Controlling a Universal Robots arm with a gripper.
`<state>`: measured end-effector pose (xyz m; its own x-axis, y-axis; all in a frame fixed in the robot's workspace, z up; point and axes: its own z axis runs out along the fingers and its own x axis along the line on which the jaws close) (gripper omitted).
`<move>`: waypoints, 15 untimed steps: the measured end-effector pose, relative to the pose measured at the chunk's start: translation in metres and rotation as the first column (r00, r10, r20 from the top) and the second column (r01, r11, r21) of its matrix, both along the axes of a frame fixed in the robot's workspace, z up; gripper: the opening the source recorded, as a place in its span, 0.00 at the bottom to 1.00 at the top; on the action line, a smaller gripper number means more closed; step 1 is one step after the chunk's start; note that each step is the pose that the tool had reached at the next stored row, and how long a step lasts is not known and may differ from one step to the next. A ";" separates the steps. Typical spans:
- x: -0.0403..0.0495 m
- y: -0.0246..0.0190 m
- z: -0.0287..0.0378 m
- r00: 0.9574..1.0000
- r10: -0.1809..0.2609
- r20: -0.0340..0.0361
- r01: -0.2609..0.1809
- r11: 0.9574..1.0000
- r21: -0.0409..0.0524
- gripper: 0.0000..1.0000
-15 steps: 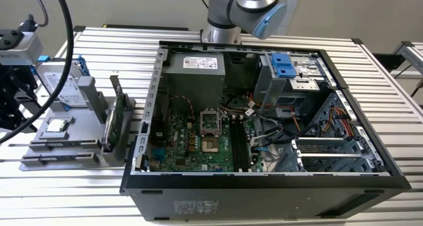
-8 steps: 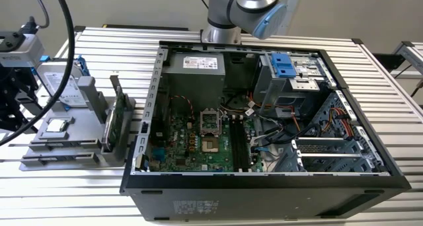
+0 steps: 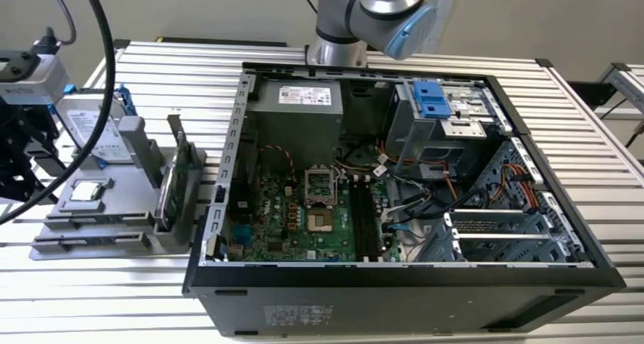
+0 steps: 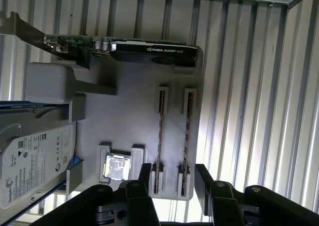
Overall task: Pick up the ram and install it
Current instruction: 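Pick up the ram and move it above insertion slot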
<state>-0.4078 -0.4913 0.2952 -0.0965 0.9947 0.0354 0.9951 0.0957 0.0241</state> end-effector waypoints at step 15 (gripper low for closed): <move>0.0000 0.0000 -0.0038 1.000 0.000 0.000 0.000 1.000 0.000 1.00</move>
